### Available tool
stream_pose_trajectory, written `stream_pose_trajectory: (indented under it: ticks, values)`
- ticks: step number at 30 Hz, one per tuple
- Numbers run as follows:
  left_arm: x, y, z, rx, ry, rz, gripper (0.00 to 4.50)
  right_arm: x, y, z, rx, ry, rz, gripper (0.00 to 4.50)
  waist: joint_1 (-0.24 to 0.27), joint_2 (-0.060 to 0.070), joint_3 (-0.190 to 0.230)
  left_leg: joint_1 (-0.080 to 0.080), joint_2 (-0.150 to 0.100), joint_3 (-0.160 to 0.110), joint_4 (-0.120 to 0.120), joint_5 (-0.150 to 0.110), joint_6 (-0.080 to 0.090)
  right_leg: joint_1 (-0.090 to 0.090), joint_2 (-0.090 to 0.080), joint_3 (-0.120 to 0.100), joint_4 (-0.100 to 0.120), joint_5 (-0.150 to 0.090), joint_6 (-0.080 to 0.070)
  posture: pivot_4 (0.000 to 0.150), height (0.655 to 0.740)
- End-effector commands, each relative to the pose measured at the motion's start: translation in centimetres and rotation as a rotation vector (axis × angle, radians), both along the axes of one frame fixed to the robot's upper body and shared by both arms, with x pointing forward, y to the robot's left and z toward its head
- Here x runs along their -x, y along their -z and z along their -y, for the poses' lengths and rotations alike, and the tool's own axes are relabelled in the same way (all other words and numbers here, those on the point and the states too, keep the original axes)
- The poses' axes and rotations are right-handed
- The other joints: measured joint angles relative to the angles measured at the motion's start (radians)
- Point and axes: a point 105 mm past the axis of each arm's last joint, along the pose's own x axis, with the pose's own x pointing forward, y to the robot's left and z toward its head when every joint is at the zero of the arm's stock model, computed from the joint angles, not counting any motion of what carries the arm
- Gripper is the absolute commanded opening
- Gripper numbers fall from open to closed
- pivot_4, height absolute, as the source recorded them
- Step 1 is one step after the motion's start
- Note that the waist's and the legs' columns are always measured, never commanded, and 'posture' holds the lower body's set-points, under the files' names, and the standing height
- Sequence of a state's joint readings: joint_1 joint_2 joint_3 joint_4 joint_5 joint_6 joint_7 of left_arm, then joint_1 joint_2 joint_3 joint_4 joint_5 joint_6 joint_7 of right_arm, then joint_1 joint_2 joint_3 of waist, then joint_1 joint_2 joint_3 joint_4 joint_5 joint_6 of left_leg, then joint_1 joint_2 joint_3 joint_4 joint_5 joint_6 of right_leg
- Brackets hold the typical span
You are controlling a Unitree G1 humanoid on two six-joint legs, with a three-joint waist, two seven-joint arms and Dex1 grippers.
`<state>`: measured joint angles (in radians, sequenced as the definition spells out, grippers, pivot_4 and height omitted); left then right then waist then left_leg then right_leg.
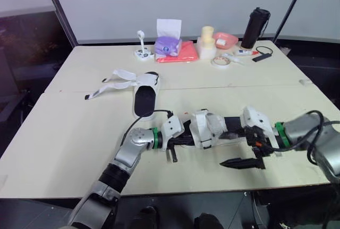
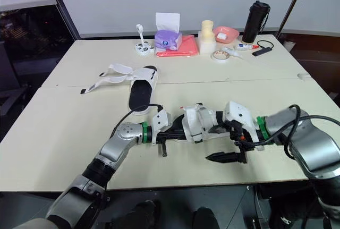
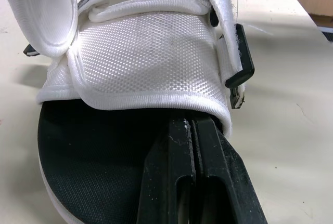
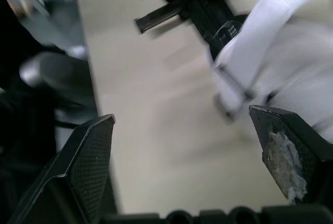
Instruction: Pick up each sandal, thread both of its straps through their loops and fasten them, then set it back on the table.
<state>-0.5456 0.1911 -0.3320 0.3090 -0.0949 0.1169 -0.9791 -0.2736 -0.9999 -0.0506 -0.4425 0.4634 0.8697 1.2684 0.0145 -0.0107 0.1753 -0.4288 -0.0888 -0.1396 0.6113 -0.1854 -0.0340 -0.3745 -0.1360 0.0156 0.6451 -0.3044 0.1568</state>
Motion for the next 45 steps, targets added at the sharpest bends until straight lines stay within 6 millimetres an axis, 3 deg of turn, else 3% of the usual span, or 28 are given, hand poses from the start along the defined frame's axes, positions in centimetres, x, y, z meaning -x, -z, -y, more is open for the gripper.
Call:
stream_pose_trajectory:
  ticks: [1, 6, 20, 32, 45]
  values:
    - [0.4, 0.6, 0.3, -0.015, 0.021, -0.009, 0.00, 0.4, 0.1, -0.2, -0.056, 0.047, -0.016, 4.46, 0.000, 0.000, 0.000, 0.000, 0.000, 0.000, 0.000, 0.000, 0.000, 0.000, 0.000, 0.000, 0.000, 0.000, 0.000, 0.150, 0.7400]
    - [0.4, 0.6, 0.4, -0.017, 0.028, -0.008, 0.00, -0.4, 1.9, -0.4, -0.108, 0.118, -0.050, 4.46, -0.001, 0.000, 0.000, 0.000, 0.000, 0.000, 0.000, 0.000, 0.000, 0.000, 0.000, 0.000, 0.000, 0.000, 0.000, 0.150, 0.7400]
    - [0.2, 0.4, 0.3, -0.018, 0.022, -0.005, 0.00, -2.6, 2.6, -2.1, -0.181, 0.129, -0.069, 4.46, -0.002, 0.000, 0.000, 0.000, -0.001, 0.000, 0.000, 0.000, 0.000, 0.000, 0.000, 0.000, 0.000, 0.000, 0.000, 0.150, 0.7400]
    - [0.2, 0.4, 0.3, -0.015, 0.015, -0.006, 0.00, -2.4, 3.1, -4.4, -0.204, 0.045, -0.133, 4.46, -0.027, 0.000, 0.000, 0.002, 0.001, 0.000, 0.000, 0.000, 0.000, 0.000, 0.002, 0.000, 0.001, 0.000, 0.000, 0.150, 0.7400]
    - [0.3, 0.4, 0.1, -0.017, 0.009, -0.006, 0.00, -1.2, 3.5, -4.6, -0.189, 0.011, -0.155, 4.46, -0.007, 0.000, 0.000, 0.001, 0.000, 0.000, 0.000, 0.000, 0.000, 0.000, 0.000, 0.000, 0.000, 0.000, 0.000, 0.150, 0.7400]
